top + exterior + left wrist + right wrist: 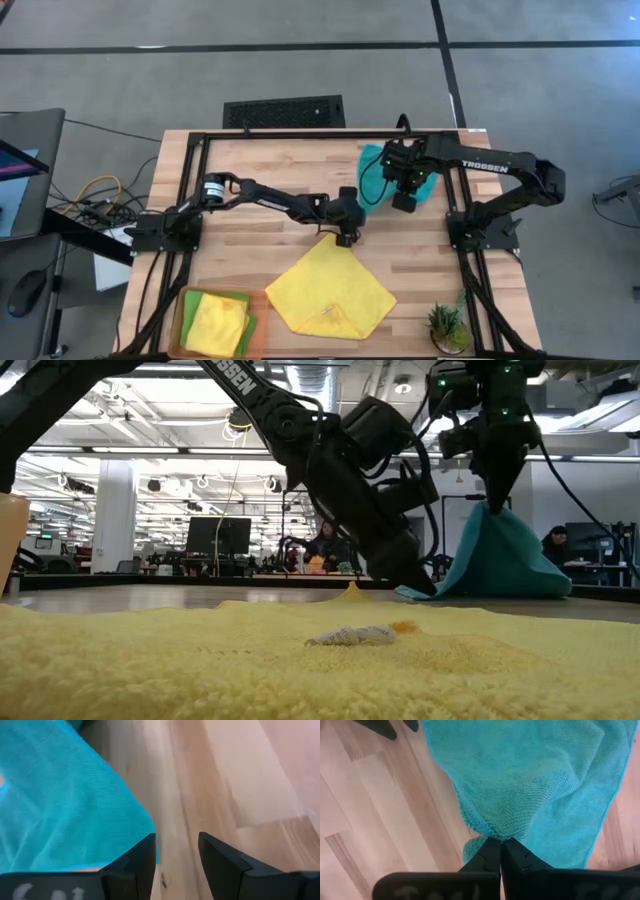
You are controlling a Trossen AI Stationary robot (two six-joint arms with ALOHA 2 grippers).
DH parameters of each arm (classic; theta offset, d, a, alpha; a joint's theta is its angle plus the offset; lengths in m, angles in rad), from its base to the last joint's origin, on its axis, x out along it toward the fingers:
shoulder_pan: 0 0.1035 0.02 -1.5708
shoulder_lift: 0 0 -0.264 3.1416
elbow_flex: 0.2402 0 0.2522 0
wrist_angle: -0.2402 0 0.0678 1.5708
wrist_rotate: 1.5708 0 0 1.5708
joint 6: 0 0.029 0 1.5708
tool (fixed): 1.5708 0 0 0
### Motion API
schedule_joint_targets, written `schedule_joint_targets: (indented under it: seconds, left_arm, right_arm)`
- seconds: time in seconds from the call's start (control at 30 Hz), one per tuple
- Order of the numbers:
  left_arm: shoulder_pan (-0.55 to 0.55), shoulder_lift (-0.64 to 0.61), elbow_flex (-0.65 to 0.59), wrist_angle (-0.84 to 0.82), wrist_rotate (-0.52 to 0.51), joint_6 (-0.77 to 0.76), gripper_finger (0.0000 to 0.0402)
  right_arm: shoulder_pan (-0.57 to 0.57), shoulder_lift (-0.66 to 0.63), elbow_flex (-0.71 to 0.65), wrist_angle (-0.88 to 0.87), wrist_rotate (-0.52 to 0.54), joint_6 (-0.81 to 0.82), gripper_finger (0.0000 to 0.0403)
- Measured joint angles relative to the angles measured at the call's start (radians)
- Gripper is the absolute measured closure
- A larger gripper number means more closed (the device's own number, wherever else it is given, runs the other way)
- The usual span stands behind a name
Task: Fold microfiber towels
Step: Fold the blue microfiber towel
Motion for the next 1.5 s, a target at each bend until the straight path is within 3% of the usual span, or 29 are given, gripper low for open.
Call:
schedule_joint_targets:
  seconds: [0.13,0.33,0.83,1.1,1.3,1.5]
  left_arm:
    - [-0.002,-0.002,0.000,0.061,-0.075,-0.064,0.0260]
    - [0.001,-0.002,0.000,0.134,-0.031,-0.163,0.0260]
    - [0.020,0.050,0.002,0.276,-0.060,-0.306,0.0260]
    - [0.016,0.049,0.002,0.279,-0.046,-0.321,0.0260]
    - [0.015,0.116,0.015,0.288,-0.043,-0.328,0.0260]
    - [0.008,0.103,0.022,0.185,-0.169,-0.284,0.0260]
  right_arm:
    - [-0.006,0.000,0.000,0.010,0.000,0.006,0.0387]
    - [-0.016,0.000,0.000,0.016,0.000,0.008,0.0389]
    - [-0.018,0.000,0.000,0.019,0.000,0.035,0.0389]
    - [-0.018,0.000,0.000,0.019,0.000,0.035,0.0389]
    - [-0.018,0.000,0.000,0.026,0.000,0.035,0.0387]
    - [-0.024,0.000,0.000,0.025,0.000,0.035,0.0388]
